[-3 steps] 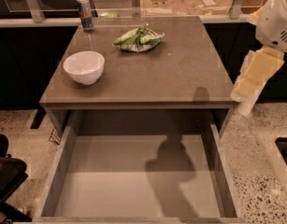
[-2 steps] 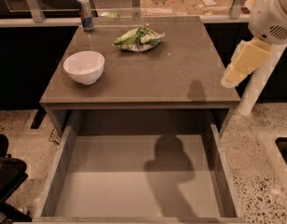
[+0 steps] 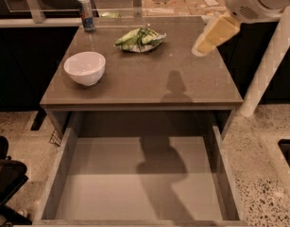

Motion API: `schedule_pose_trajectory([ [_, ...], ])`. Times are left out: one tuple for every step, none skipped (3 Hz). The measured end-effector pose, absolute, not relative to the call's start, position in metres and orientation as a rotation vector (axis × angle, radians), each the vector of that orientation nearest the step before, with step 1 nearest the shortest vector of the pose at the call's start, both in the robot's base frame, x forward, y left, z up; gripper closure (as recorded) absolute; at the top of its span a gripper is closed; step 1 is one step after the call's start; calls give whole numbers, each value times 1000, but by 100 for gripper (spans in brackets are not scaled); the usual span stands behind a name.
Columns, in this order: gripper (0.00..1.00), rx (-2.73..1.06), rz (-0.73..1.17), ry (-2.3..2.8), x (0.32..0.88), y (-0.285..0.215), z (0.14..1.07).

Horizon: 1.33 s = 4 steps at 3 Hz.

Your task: Place green jalapeno chip bag into top drawer

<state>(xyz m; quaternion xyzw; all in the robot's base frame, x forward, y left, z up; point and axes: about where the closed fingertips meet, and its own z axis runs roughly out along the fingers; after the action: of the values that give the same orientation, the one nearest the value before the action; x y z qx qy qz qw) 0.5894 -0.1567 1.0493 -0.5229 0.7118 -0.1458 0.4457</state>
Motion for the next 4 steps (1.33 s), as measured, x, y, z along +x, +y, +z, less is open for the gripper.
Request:
schedule_pose_trajectory([
  [0,-1218,-294,1680,602,-134,1053],
  [0,-1185,-274,1650,603,-127,1061],
  [0,-1182,-274,1650,603,-126,1061],
  [0,-1130,-257,1669,619,-119,1044],
])
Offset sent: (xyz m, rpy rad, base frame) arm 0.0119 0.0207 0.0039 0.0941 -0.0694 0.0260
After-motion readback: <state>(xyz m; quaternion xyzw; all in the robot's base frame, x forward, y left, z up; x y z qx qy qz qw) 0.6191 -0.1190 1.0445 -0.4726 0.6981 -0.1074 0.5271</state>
